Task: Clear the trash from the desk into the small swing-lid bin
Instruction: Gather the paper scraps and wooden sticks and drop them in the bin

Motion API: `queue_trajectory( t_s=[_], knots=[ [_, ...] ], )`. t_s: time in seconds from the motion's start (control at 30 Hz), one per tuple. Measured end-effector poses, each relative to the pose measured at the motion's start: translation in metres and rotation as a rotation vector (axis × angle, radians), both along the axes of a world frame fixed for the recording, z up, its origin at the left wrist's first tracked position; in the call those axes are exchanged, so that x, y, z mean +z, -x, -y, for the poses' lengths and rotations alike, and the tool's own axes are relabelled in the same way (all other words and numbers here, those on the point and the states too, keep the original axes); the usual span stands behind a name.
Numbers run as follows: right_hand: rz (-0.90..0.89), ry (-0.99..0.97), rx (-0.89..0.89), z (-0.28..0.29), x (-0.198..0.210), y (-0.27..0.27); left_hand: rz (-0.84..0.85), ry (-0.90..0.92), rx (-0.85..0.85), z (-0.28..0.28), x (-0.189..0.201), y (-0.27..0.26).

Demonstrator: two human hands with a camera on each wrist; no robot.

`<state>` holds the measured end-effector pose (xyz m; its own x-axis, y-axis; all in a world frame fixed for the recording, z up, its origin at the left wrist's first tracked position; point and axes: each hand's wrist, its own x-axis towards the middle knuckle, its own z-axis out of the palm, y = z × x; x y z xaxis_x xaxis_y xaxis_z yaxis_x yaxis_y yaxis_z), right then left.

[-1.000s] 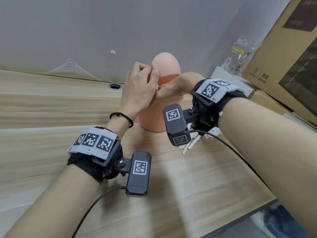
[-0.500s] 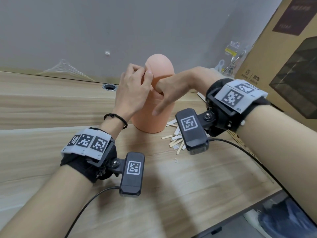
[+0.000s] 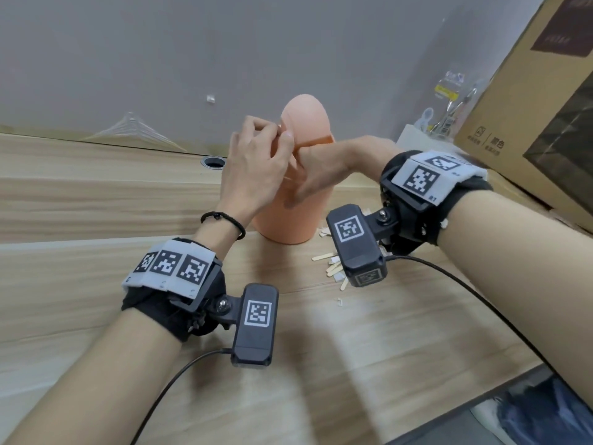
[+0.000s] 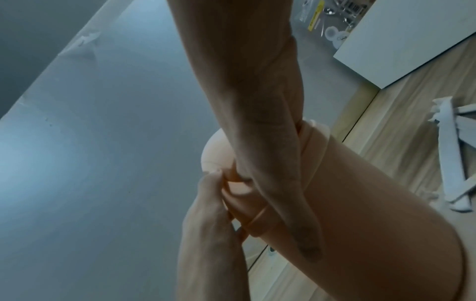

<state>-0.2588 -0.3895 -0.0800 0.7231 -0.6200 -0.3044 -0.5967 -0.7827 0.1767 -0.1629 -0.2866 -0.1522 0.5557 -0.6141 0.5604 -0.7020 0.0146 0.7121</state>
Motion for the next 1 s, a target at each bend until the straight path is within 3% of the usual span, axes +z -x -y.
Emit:
queue_trajectory(
  t_s=[0.1, 0.2, 0.33, 0.43, 0.5, 0.7, 0.8, 1.0],
  knots=[
    [0.112, -0.144, 0.155, -0.021, 0.016, 0.014, -0.006, 0.002, 0.013, 0.0, 0.001, 0.001],
    [0.408, -0.279, 0.19, -0.021, 0.029, 0.038, 0.007, 0.002, 0.024, 0.001, 0.002, 0.0],
    [0.867, -0.234, 0.072, -0.002, 0.01, 0.063, 0.002, 0.009, 0.014, 0.001, 0.0, 0.001],
    [1.06, -0.204, -0.116, 0.008, -0.014, 0.087, -0.011, 0.018, 0.008, 0.001, 0.0, 0.004],
    [1.043, -0.195, -0.273, 0.012, -0.032, 0.108, -0.005, 0.023, 0.012, 0.001, -0.001, 0.006],
    [0.639, -0.277, -0.682, 0.013, -0.076, 0.158, 0.054, 0.005, 0.02, 0.003, -0.004, 0.007],
    [0.439, -0.395, -0.683, 0.011, -0.087, 0.165, 0.06, 0.003, 0.02, 0.004, -0.005, 0.007],
    [0.308, -0.345, -0.568, 0.011, -0.081, 0.159, 0.061, 0.008, 0.016, 0.005, -0.005, 0.007]
  ],
)
